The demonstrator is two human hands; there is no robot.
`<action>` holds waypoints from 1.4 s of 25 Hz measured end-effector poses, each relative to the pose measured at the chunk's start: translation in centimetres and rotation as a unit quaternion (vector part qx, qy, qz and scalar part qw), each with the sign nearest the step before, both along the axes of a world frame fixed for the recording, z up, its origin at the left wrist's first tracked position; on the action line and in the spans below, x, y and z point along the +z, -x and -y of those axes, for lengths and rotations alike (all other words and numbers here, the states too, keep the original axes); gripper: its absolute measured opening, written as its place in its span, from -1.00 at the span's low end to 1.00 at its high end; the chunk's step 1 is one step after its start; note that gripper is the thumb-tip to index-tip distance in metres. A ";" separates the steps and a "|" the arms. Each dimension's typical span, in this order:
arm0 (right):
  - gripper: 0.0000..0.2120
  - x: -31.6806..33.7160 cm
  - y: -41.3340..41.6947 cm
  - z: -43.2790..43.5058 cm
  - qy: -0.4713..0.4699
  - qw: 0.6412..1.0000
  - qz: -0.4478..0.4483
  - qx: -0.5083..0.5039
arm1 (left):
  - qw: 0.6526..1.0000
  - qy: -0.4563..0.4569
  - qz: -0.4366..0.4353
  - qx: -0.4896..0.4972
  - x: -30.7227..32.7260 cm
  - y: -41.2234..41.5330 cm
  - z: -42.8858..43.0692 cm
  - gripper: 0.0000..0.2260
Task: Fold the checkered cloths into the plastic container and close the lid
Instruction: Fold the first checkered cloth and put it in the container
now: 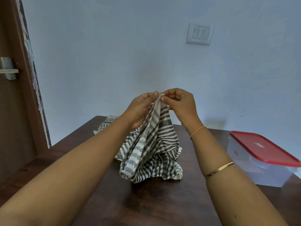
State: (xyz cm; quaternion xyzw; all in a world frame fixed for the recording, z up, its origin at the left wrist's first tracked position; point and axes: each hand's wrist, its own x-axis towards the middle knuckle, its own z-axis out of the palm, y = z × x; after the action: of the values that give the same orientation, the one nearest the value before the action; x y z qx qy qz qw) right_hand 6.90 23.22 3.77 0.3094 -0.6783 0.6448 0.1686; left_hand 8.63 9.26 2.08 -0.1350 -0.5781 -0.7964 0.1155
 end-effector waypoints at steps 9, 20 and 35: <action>-0.93 -0.6 0.7 0.2 -0.009 0.998 -0.029 -0.053 | 0.999 -0.011 -0.017 0.042 0.0 -0.2 0.1 -0.92; -0.78 -0.6 1.2 0.0 -0.086 0.989 -0.065 -0.098 | 0.991 0.107 -0.017 0.080 0.8 -0.6 0.0 -0.93; -0.88 0.6 1.8 -1.6 0.093 0.984 0.006 -0.152 | 0.830 0.517 -0.032 0.206 -0.1 -1.3 -1.1 -0.87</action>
State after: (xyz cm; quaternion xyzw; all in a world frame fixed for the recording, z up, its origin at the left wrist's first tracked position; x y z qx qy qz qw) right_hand 5.08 24.82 4.37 0.1816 -0.6558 0.6735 0.2886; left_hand 9.95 10.37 2.00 -0.0779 -0.9156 -0.3347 0.2087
